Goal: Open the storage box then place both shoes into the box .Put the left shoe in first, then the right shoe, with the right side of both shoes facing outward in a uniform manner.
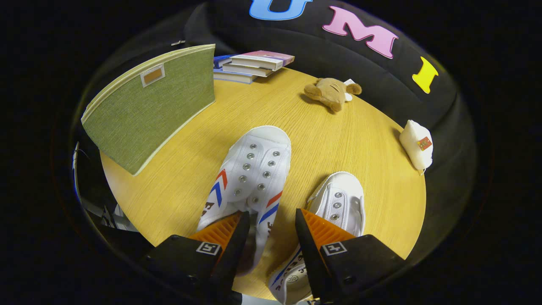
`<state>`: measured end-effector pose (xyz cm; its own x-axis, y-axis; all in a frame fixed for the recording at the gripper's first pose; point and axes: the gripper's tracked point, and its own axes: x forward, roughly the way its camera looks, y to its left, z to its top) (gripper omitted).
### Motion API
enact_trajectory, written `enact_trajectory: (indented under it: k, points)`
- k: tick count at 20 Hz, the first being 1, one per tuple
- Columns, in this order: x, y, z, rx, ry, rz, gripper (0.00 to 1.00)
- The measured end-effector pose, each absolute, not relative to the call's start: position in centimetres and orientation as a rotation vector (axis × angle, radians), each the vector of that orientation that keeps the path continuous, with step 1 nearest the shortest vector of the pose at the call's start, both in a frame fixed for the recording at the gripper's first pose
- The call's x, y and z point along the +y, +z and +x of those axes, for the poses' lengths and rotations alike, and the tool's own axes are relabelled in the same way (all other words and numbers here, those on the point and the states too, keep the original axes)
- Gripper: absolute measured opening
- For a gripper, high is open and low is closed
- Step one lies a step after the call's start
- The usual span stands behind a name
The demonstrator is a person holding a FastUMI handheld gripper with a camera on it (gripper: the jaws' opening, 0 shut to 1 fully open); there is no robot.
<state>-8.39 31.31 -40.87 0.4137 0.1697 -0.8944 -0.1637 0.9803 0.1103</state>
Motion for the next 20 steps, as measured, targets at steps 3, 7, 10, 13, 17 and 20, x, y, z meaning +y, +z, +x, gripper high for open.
enact_trajectory:
  k: [3,7,10,13,17,20]
  points:
    - [31.4,-41.2,-8.1,1.082,0.164,0.134,0.72]
    - [33.4,-41.7,-8.5,1.163,0.231,0.328,0.31]
    - [32.8,-41.3,-8.4,1.205,0.183,0.597,0.08]
    - [32.5,-40.2,-7.7,1.148,0.170,0.630,0.05]
    - [34.2,-36.7,-5.6,1.088,0.184,0.758,0.05]
    - [33.8,-33.1,-3.5,1.025,0.173,0.799,0.05]
